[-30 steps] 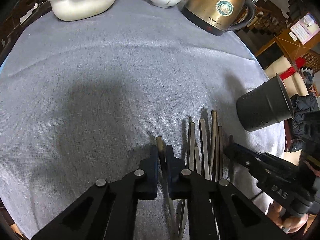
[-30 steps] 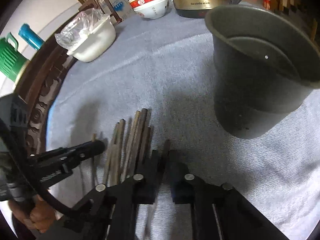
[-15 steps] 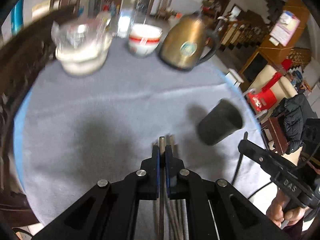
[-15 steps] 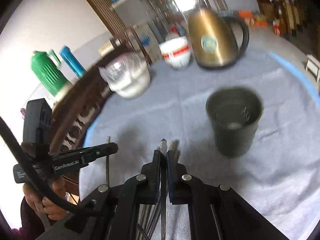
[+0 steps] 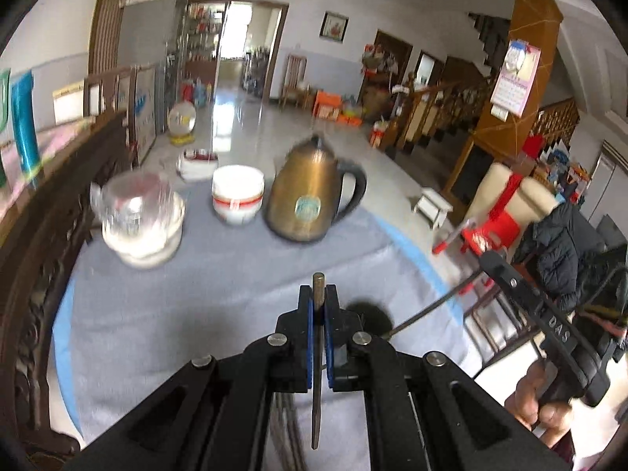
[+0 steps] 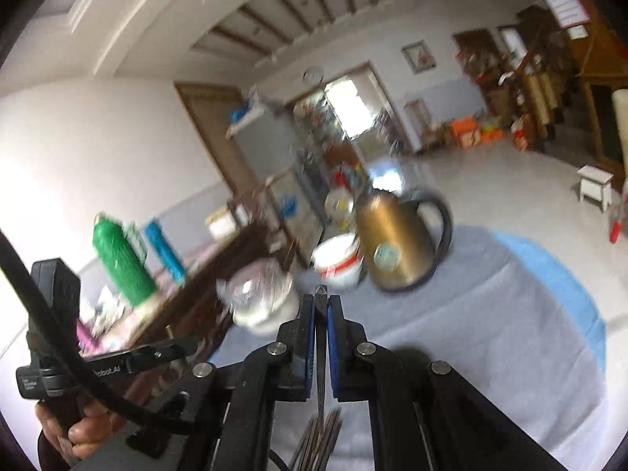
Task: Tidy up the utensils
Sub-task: 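Lift the held chopsticks and carry both tools over the grey metal cup, then open both tools to drop the chopsticks into the grey cup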
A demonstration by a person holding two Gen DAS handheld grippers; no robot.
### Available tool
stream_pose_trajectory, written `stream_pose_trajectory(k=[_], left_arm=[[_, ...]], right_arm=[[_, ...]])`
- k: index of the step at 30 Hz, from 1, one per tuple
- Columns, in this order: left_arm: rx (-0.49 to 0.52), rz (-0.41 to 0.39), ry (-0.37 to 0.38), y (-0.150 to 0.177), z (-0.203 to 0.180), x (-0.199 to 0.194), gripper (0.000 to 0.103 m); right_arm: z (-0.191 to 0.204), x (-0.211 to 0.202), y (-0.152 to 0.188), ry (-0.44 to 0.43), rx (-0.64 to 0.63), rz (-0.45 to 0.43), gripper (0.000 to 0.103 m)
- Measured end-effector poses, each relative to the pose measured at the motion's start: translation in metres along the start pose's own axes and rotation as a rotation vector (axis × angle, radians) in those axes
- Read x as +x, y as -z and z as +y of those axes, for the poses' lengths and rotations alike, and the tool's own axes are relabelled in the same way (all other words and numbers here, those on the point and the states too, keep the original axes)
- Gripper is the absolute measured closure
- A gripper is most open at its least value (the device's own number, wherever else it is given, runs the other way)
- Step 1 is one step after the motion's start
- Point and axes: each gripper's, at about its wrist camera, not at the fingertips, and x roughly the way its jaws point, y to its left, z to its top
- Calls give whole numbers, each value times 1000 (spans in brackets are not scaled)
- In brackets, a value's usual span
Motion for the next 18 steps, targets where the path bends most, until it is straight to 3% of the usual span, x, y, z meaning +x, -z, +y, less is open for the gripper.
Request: stream_pose_trajectory(k=[4, 10, 15, 18], left_arm=[[4, -94, -13, -33, -24, -5, 98], [7, -198, -39, -58, -58, 15, 98], [-23, -223, -63, -47, -66, 55, 98], [-56, -190, -78, -30, -59, 86, 98]], right_arm=[[-4, -9, -28, 54, -6, -87, 97], [-7, -18, -44, 152, -57, -167, 97], [-18, 0, -36, 184, -70, -94, 97], [-26, 9, -24, 198, -66, -44, 97]])
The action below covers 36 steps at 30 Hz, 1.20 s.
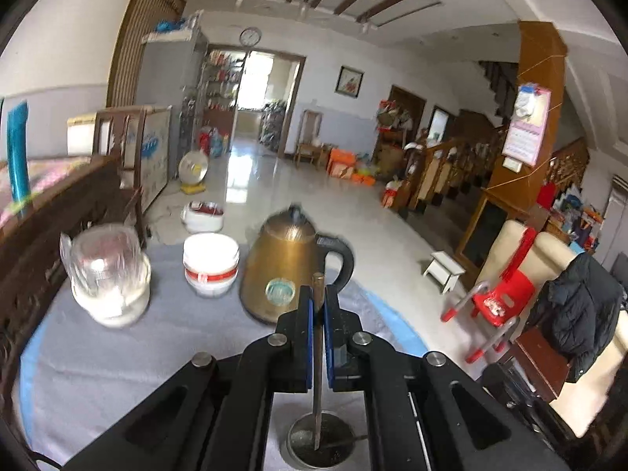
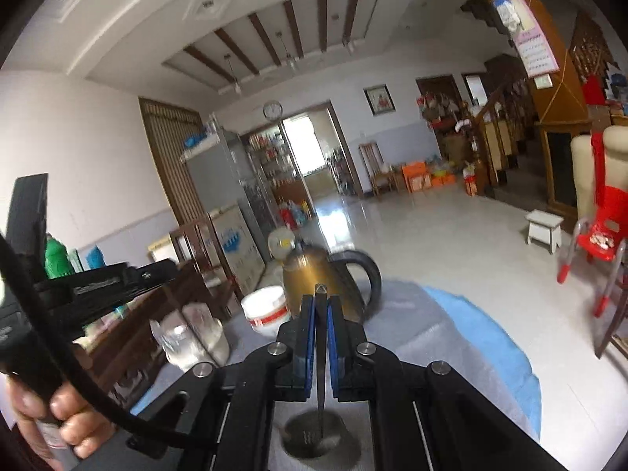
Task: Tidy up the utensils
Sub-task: 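Open both tools to drop the chopsticks into the grey cup, then return both tools to the bundle and pinch one chopstick each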
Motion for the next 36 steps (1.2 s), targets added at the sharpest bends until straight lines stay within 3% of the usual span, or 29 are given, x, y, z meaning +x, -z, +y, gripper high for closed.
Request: stream_pose_trajectory(k=[7, 9, 10, 11, 12, 13, 14, 19, 22, 27, 29, 33, 36], left_arm=[[33, 143, -22, 38, 8, 18, 97], [52, 162, -21, 49, 12, 11, 87], [64, 164, -22, 52, 15, 5, 80], [72, 163, -26, 56, 18, -1, 63], [74, 159, -28, 56, 22, -9, 53], [76, 153, -31, 61, 27, -16, 52], [83, 154, -35, 67, 33, -22, 52], [86, 197, -125, 100, 72, -42, 52], [64, 239, -185, 122, 100, -47, 52], [32, 371, -276, 159, 142, -40, 52], [-1, 421, -269, 173, 155, -34, 52], [-18, 490, -259, 192, 167, -27, 52], [-34, 526, -206, 201, 172, -21, 52]], right_arm=[[-28, 10, 33, -35, 93, 129, 92], [-37, 9, 37, -70, 160, 156, 92], [-41, 9, 38, -81, 183, 160, 86], [-46, 5, 40, -98, 214, 155, 74], [-49, 0, 41, -109, 235, 142, 65], [-53, -8, 43, -118, 254, 120, 40], [-56, -19, 46, -127, 268, 77, 31], [-53, -57, 57, -157, 266, -28, 35], [-40, -68, 69, -187, 219, -27, 43], [1, -48, 102, -244, 124, 114, 58], [18, -34, 117, -240, 82, 183, 64], [48, 13, 154, -216, 21, 387, 66], [62, 49, 185, -194, -5, 519, 71]])
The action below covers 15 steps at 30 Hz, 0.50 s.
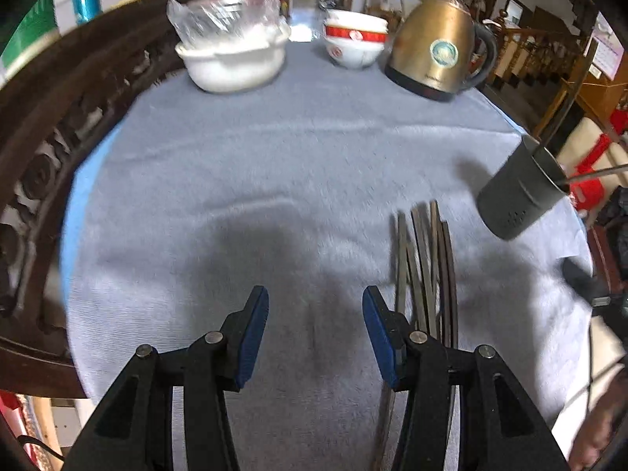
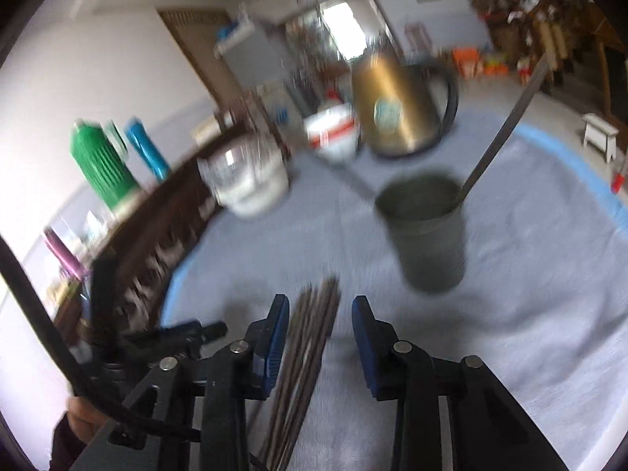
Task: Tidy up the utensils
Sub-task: 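Return both tools to the bundle and pinch one chopstick each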
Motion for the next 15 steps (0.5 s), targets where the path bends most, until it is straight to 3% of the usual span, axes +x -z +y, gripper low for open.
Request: stream_pose_trajectory(k=[6, 15], left_arm=[[42, 59, 62, -2, -1, 22, 52], [92, 78, 169, -3, -5, 29, 52]], right_arm=[[-5, 62, 14, 35, 8, 135, 78], [-4, 106, 6, 82, 2, 212, 83]])
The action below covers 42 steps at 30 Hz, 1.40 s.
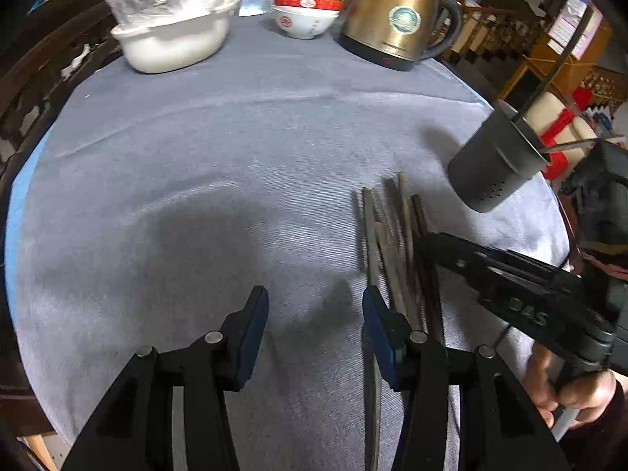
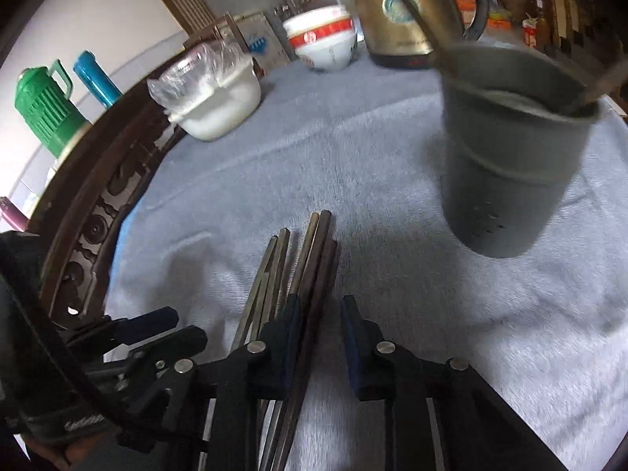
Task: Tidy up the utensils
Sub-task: 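Return both tools to the bundle and pinch one chopstick each, then lift the chopsticks and carry both tools over the grey cup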
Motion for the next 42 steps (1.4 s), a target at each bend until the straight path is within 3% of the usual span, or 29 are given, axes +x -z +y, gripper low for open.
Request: stream_pose_trajectory(k=[5, 11, 16, 21, 29, 36, 37, 38, 39, 42], left_arm=[[26, 13, 22, -6, -8, 5, 52], [32, 33, 18, -13, -11, 19, 53], [31, 44, 32, -19, -13, 26, 53], [1, 50, 58, -24, -4, 31, 69], [-12, 80, 25, -36, 5, 36, 70], [-103, 136, 62, -56, 16, 45, 70], [-122, 139, 63, -58, 18, 46, 73], [-137, 140, 56, -59, 20, 47, 85], [-151, 142, 49, -60, 23, 49, 91], [-180, 132, 55, -58, 25, 46, 96]], right_arm=[[3, 5, -7, 8, -6, -1, 93], [-17, 3, -9, 28, 58, 2, 93], [-13, 7, -12, 44, 62, 26, 90], [-17, 7, -11, 22, 53, 21, 91], [-23, 3, -13, 66, 66, 47, 91], [-16, 12, -27, 107, 44, 75, 90], [-16, 13, -27, 106, 38, 72, 91], [-16, 13, -28, 103, 37, 70, 92], [-17, 12, -27, 97, 39, 67, 93], [-20, 6, -24, 64, 51, 49, 94]])
